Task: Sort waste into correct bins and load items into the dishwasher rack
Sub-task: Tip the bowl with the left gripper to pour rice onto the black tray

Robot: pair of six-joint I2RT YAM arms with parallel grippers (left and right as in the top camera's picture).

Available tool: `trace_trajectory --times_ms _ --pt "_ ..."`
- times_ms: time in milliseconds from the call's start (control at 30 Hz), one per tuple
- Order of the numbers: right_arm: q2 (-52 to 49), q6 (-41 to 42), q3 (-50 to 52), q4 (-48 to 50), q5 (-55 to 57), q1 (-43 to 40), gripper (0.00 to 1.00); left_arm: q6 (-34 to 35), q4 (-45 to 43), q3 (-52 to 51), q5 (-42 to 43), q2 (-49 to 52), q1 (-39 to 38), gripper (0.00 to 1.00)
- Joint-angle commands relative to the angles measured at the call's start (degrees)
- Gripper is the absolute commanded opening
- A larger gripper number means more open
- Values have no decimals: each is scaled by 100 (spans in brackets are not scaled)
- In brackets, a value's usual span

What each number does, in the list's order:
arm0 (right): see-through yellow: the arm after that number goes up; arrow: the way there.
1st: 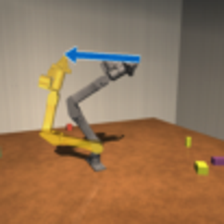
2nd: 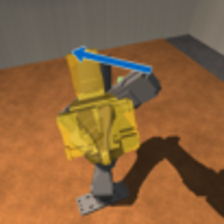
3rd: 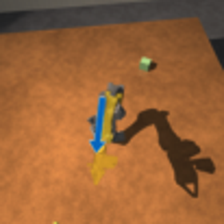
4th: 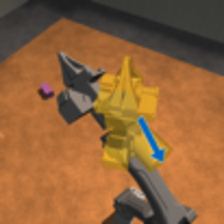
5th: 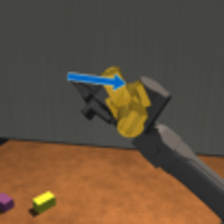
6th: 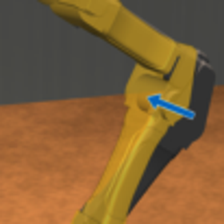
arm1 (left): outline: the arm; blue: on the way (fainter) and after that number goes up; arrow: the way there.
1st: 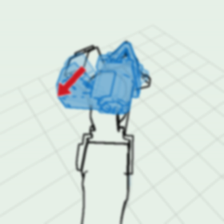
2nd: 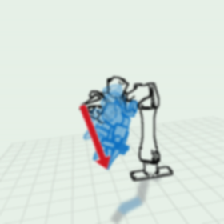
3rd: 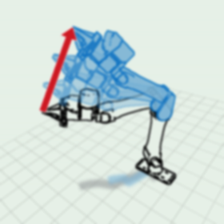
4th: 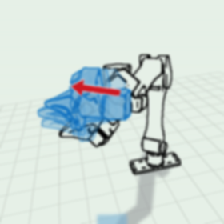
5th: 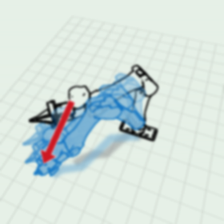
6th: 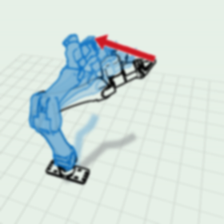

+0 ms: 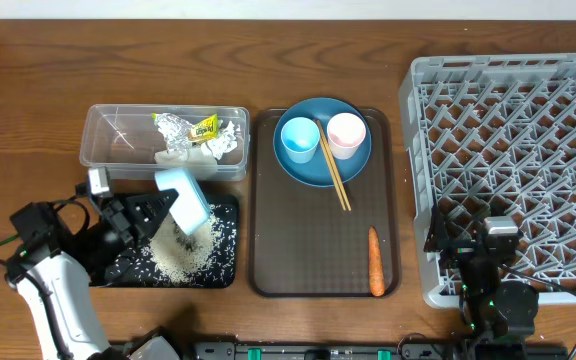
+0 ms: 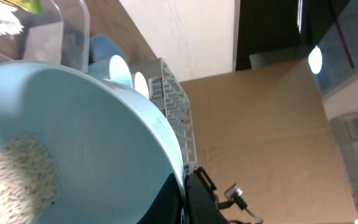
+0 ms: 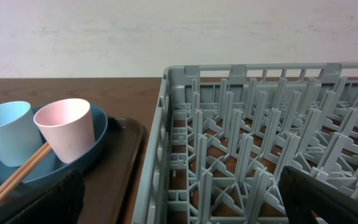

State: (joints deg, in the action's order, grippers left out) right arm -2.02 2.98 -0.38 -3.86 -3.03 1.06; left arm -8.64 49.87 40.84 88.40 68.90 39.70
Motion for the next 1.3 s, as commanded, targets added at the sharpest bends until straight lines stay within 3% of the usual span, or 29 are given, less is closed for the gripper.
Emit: trace_trajectory --times_ms 0,267,500,600,667,967,1267 --pt "2 -26 7 -22 -2 -7 99 144 -11 -2 173 11 315 6" --pt "2 -26 7 -22 -2 -7 99 483 -107 -2 173 13 1054 6" --pt "2 -26 7 -22 -2 -7 99 334 420 -2 175 9 955 6" --pt "2 -26 7 -22 -2 -7 99 354 -7 -2 160 22 955 6" --pt "2 -26 7 -22 -2 -7 99 595 85 -2 175 22 955 6" --pt "2 -26 7 -22 -2 -7 99 439 435 -2 173 9 820 6" --pt "2 -26 7 -22 -2 -7 99 592 144 44 -466 9 772 6"
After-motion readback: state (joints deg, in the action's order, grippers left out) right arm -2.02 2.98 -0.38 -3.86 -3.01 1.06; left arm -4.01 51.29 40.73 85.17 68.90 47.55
